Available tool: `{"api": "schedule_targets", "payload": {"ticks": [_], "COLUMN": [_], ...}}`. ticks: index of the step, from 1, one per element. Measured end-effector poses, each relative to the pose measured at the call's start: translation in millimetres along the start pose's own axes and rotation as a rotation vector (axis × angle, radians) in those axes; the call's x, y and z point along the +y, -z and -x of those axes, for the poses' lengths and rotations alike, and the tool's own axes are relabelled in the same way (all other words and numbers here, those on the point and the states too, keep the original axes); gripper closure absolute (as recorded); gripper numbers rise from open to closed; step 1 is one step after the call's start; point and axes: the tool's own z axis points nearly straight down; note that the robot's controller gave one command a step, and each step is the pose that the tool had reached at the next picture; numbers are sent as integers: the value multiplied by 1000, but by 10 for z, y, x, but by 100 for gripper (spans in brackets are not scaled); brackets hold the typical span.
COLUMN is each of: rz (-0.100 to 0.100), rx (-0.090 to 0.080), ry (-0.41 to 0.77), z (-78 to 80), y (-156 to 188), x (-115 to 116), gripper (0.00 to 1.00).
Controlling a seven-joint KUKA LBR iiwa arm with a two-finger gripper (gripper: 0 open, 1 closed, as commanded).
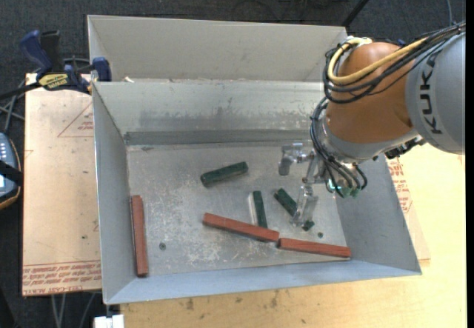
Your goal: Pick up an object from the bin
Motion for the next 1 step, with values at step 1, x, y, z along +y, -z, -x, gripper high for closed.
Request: {"api": "schedule_targets", "payload": {"ticks": [1], "rz": [0], "rx": [-7], "ry": [0], "z": [15], "y": [31], "x": [0], "gripper": [0]}}
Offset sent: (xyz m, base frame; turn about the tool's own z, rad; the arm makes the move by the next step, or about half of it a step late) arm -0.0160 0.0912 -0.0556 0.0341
